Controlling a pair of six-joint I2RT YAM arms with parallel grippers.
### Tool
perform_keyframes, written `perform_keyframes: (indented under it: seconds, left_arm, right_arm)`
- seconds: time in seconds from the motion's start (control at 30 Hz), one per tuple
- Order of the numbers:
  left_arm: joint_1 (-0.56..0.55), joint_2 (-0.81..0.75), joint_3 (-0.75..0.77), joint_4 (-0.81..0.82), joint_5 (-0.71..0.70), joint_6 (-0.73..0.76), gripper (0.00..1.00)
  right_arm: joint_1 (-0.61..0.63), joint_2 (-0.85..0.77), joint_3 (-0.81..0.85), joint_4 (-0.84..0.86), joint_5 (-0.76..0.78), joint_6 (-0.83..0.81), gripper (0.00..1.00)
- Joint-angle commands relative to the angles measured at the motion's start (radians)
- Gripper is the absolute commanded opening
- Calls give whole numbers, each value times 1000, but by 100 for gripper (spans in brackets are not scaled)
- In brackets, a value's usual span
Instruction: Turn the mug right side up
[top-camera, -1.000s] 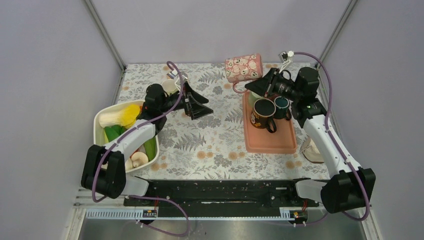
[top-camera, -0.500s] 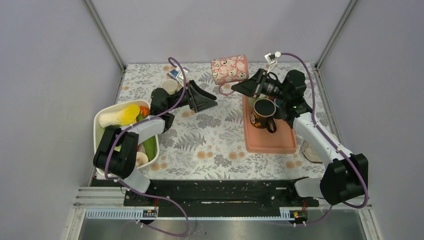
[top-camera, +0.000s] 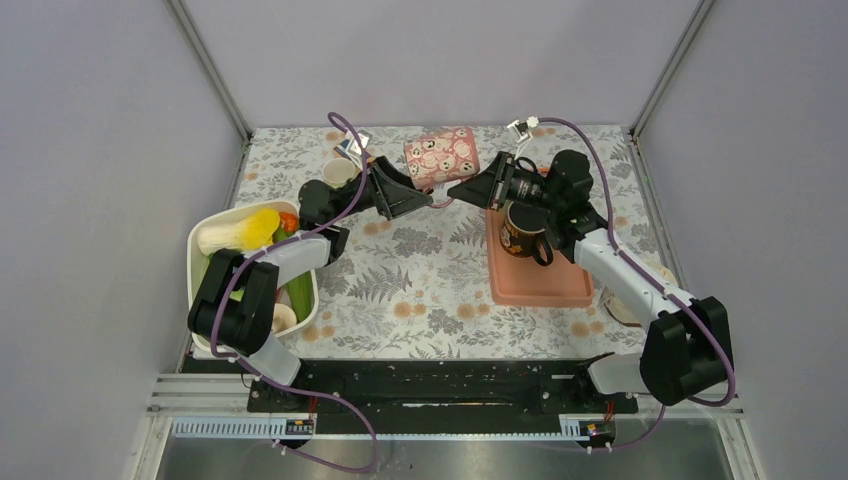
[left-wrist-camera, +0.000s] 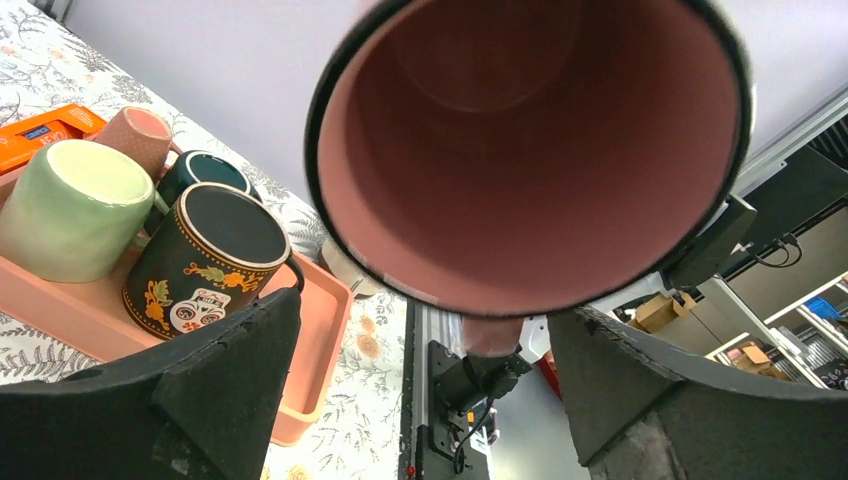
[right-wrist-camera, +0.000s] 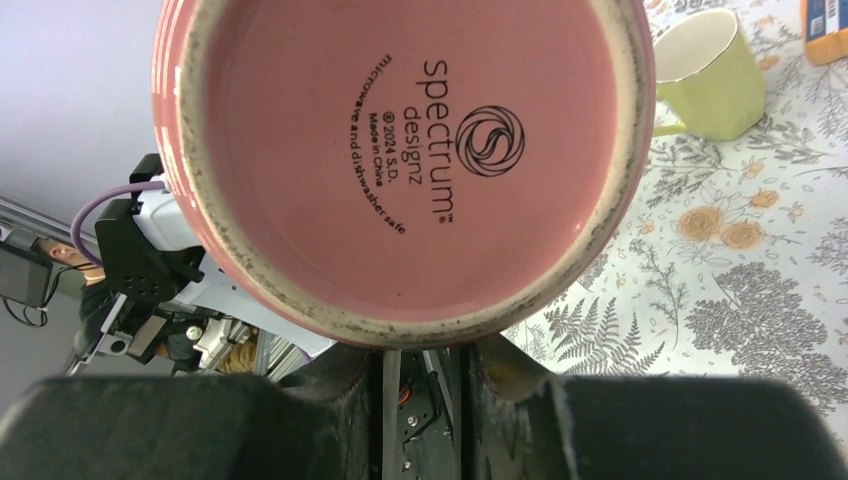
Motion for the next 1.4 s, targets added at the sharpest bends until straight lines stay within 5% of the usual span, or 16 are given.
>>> perform_keyframes:
  seconds: [0.0, 0.77, 1.37]
  left_arm:
    - [-5, -40, 13, 94, -28, -12, 95]
    - [-6, -49, 17, 160, -28, -79, 62]
    - [4, -73, 28, 191, -36, -114, 26]
  right_arm:
    - [28, -5, 11, 165, 30, -12, 0]
    - [98, 95, -29, 291, 68, 27, 0]
    - [169, 111, -159, 517, 136, 40, 0]
